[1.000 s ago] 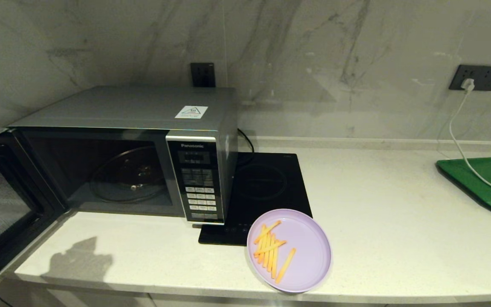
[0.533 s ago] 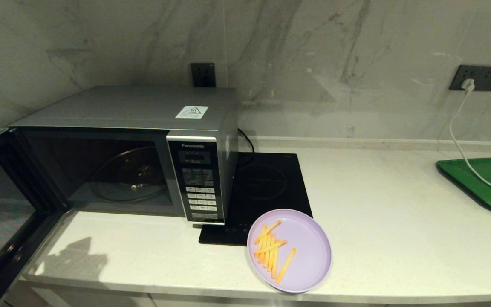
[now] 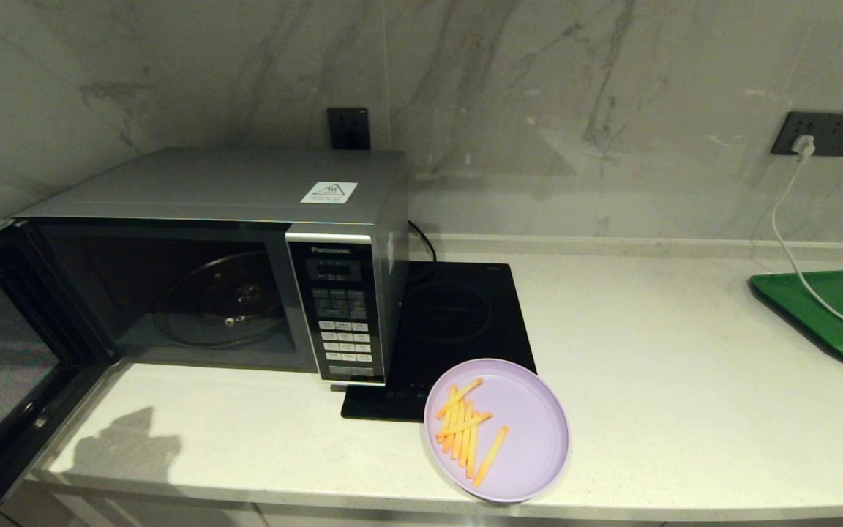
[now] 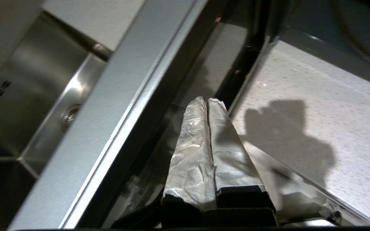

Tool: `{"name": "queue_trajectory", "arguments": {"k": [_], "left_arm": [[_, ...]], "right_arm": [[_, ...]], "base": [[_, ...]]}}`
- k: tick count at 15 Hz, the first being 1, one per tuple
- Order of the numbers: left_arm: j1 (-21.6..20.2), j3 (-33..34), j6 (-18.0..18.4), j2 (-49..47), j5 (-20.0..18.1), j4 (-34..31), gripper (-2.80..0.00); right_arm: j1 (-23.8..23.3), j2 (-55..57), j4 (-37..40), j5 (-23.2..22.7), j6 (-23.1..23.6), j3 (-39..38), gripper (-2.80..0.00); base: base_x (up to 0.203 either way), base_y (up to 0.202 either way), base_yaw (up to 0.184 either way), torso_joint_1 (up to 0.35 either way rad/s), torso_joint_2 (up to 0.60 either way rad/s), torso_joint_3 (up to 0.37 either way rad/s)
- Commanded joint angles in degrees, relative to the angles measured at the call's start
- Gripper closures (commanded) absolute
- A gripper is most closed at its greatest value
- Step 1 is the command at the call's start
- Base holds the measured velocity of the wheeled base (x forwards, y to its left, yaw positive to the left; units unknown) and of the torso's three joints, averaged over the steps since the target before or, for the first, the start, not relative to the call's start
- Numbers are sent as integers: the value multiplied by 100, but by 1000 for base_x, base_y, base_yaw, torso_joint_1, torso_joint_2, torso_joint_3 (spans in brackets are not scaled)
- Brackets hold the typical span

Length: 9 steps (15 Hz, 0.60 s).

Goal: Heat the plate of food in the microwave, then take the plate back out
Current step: Put the plate in the microwave oven

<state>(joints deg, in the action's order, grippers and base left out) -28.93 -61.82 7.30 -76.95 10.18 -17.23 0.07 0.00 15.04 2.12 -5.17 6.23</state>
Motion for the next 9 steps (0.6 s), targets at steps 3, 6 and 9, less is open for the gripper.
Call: {"name": "queue_trajectory", "arguments": {"k": [3,6,9], "left_arm": [[779,14,-203,345,-819,-475,0],[2456,12,-1290,562,-975,-1028,0],[4667,19,-2991,361,-622,-1496,0]], "right_arm": [[2,0,7,-1,-2,1,0],[6,0,7,-1,-2,1,0],[2,0,7,-1,-2,1,0]], "base": [[0,0,0,0,0,0],[0,0,0,0,0,0],[0,0,0,0,0,0]]}}
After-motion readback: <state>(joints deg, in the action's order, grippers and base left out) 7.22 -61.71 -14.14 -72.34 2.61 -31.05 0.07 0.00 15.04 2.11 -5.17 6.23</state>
